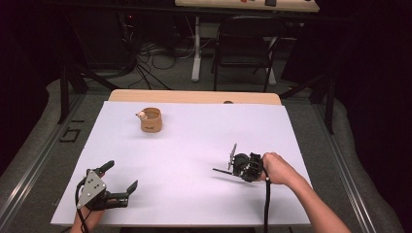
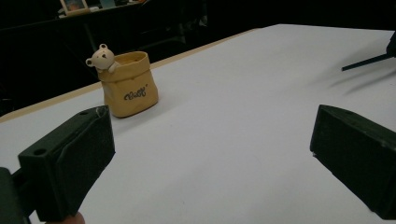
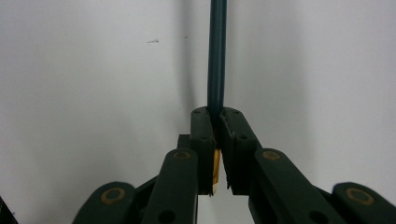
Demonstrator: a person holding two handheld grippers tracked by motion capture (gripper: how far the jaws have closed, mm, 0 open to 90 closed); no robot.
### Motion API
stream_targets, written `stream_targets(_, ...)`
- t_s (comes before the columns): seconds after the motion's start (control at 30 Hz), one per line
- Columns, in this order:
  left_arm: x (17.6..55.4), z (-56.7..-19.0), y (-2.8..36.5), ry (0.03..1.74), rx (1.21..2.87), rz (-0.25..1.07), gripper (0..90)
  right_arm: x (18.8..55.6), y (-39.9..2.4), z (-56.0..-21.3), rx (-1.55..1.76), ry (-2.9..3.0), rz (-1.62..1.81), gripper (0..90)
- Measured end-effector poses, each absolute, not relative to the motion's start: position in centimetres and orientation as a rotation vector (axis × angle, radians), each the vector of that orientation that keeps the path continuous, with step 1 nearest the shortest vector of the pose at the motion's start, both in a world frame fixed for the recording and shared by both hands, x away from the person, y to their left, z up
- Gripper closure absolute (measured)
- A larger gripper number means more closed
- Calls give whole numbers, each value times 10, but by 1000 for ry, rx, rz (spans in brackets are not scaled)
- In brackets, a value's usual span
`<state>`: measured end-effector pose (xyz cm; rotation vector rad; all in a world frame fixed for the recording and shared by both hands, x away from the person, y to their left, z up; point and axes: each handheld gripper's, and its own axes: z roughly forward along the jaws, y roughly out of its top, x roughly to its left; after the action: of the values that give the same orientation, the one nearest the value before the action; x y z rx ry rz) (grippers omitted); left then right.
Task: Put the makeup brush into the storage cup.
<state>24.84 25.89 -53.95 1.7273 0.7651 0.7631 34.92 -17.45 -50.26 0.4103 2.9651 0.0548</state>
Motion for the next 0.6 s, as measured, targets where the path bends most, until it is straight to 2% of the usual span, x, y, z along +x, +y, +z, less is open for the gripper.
stream_targets(0.6,249,-540,259,762,1734,764,0,347,-152,-497,314,2941,91,840)
